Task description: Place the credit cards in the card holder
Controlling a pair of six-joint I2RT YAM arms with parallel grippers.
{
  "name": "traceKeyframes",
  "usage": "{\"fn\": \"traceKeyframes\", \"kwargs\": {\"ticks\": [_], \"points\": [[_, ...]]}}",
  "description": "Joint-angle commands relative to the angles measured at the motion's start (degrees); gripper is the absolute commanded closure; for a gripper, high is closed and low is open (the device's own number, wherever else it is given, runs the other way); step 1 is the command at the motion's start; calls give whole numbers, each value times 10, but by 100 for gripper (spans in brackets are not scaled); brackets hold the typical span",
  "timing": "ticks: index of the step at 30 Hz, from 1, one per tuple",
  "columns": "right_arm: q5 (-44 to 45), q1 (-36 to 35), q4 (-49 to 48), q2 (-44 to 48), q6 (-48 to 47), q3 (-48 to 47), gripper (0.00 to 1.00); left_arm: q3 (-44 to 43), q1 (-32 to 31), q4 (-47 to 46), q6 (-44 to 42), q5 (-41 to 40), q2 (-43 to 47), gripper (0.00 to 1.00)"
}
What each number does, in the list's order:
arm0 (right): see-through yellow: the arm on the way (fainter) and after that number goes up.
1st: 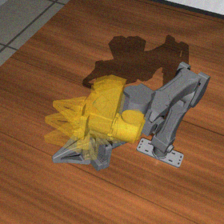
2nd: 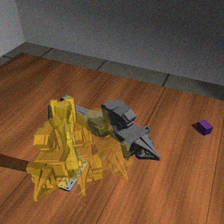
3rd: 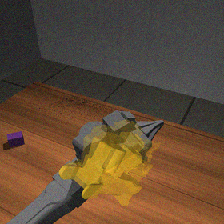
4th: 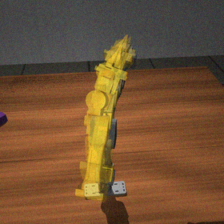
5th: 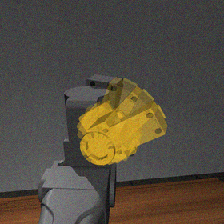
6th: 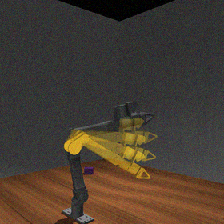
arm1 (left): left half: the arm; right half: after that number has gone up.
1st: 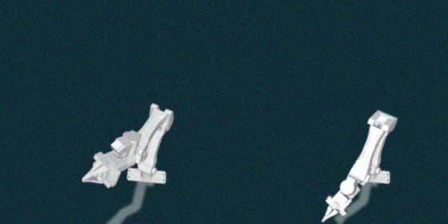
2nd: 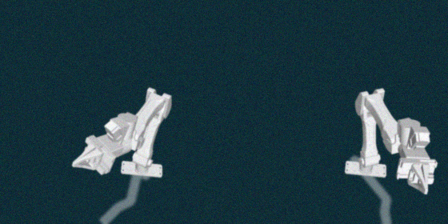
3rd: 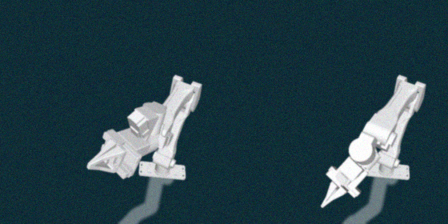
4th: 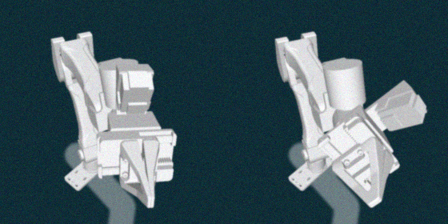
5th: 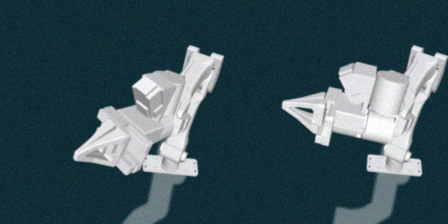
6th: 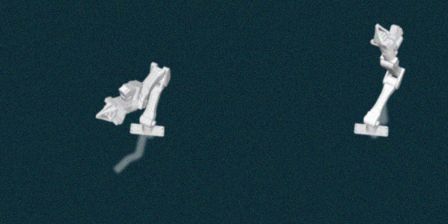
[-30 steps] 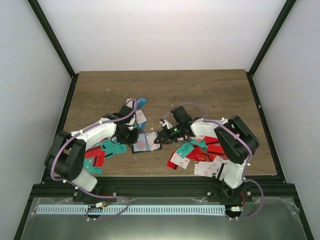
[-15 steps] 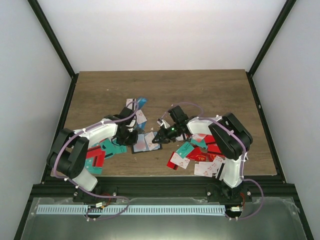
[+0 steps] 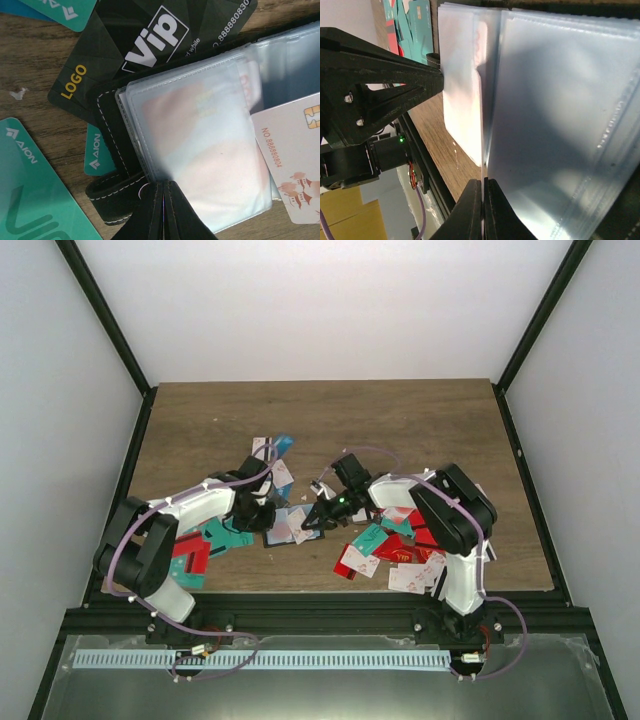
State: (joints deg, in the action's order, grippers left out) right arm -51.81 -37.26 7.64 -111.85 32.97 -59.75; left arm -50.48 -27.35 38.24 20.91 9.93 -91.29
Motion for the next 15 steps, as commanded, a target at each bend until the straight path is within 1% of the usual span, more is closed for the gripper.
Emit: {"fn": "traceKeyframes", "kwargs": {"ticks": [1, 15], "points": [[-2, -10, 7, -10, -9, -25, 99, 15, 2, 1, -7, -15, -2, 96], [0, -10, 5, -48, -5, -57, 99, 22, 2, 4, -10, -10, 10, 96]]}}
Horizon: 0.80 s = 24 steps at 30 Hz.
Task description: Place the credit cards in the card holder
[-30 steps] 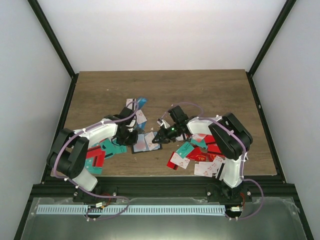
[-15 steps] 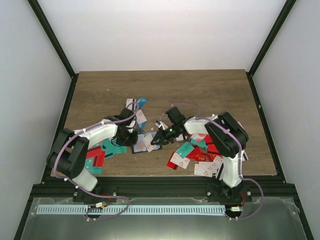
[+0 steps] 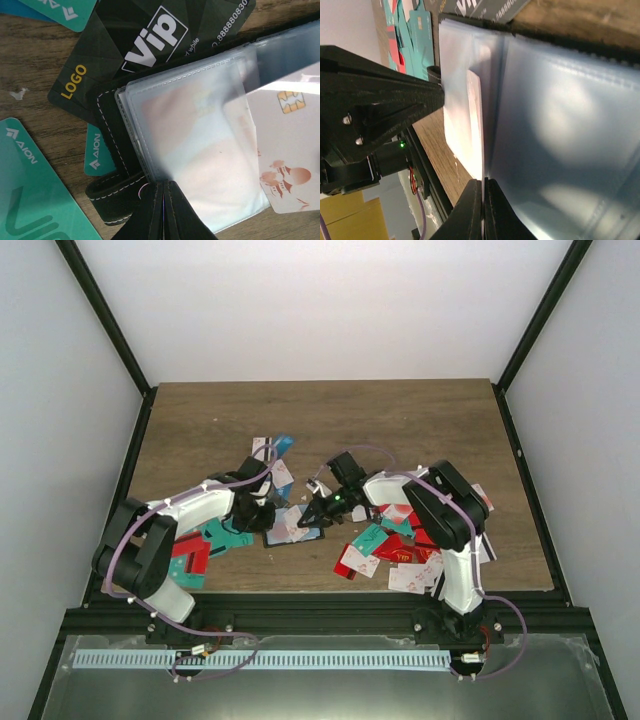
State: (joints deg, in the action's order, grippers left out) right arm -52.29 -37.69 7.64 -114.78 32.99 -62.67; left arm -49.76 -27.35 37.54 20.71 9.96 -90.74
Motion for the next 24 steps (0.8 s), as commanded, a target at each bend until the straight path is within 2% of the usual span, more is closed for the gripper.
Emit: {"fn": "traceKeyframes", "kwargs": {"ticks": [1, 18, 24], "points": [[5, -5, 4, -23, -4, -32, 99, 15, 3, 11, -8, -9, 5, 96], [26, -12, -87, -30, 55, 3, 99, 26, 3, 12, 13, 45, 36, 96], [34, -20, -134, -26, 76, 32, 99, 28, 3, 27, 32, 56, 73, 91]]}}
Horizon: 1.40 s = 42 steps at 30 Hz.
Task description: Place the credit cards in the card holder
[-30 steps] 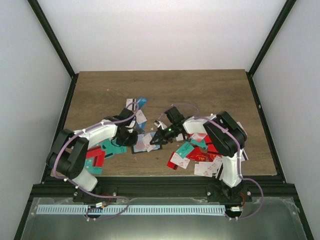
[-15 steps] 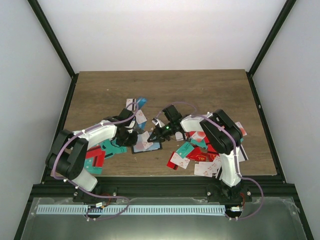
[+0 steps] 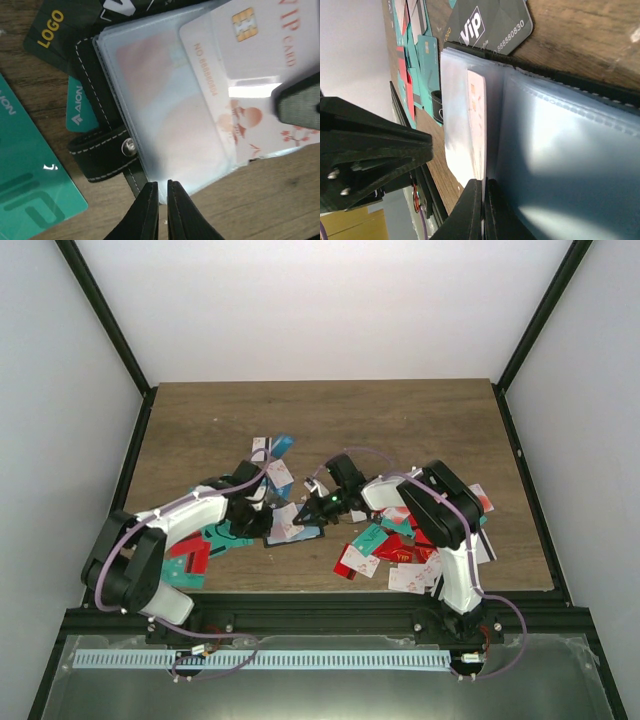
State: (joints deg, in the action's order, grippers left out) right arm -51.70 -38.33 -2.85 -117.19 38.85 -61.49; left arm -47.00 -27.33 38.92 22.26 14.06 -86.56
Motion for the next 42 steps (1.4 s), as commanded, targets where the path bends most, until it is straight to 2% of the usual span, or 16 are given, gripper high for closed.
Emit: {"fn": "traceKeyframes", "kwargs": {"ticks": [1, 6, 12, 23, 29, 33, 38, 42], "points": [[29, -15, -34, -3, 20, 23, 99, -1, 3, 18, 21, 11, 40, 91], [38, -23, -54, -2, 32, 37, 99, 13, 15, 41, 37, -36, 58, 88], [66, -30, -62, 10, 44, 47, 99, 10, 18, 44, 53, -75, 17, 88], [103, -53, -82, 12, 96, 51, 99, 23, 17, -14, 51, -8, -37, 89], [124, -60, -39, 16, 105, 31, 96, 25, 16, -24, 52, 22, -27, 89], [135, -60, 56, 15, 75, -10, 84, 30, 16, -28, 55, 24, -21, 89], [148, -60, 148, 22, 32, -51, 59, 31, 16, -31, 57, 19, -18, 89], [160, -60, 196, 29, 10, -77, 48, 31, 16, -34, 59, 20, -15, 89]]}}
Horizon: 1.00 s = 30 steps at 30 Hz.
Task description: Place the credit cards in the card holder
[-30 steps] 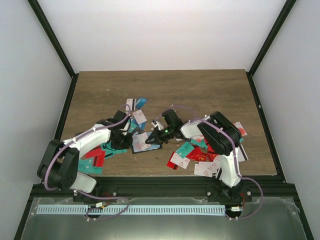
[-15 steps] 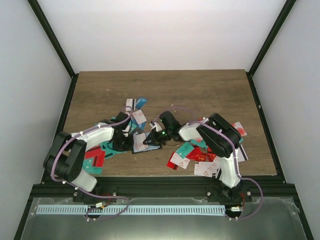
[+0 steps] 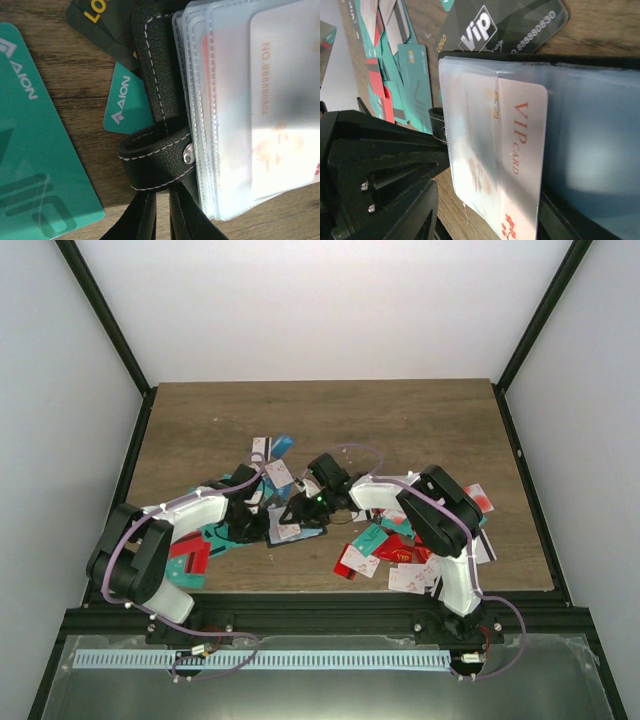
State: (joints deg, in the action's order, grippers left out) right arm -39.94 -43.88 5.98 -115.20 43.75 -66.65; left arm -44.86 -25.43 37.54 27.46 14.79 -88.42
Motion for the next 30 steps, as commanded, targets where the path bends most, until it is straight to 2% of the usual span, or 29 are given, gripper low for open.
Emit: {"fn": "traceKeyframes", "kwargs": {"ticks": [1, 4, 9, 23, 30], "points": [[46, -4, 122, 8, -46, -34, 46, 11, -3, -21, 7, 13, 3, 89], [61, -4, 162, 1, -61, -60, 40, 11, -3, -21, 6, 12, 5, 90], [71, -14, 202, -5, -76, -87, 34, 14, -3, -25, 5, 12, 5, 89], [119, -68, 329, -99, -78, -222, 32, 37, -3, -72, 19, 50, 7, 91], [129, -82, 344, -104, -83, -241, 31, 46, -3, -91, 33, 69, 14, 93]]}}
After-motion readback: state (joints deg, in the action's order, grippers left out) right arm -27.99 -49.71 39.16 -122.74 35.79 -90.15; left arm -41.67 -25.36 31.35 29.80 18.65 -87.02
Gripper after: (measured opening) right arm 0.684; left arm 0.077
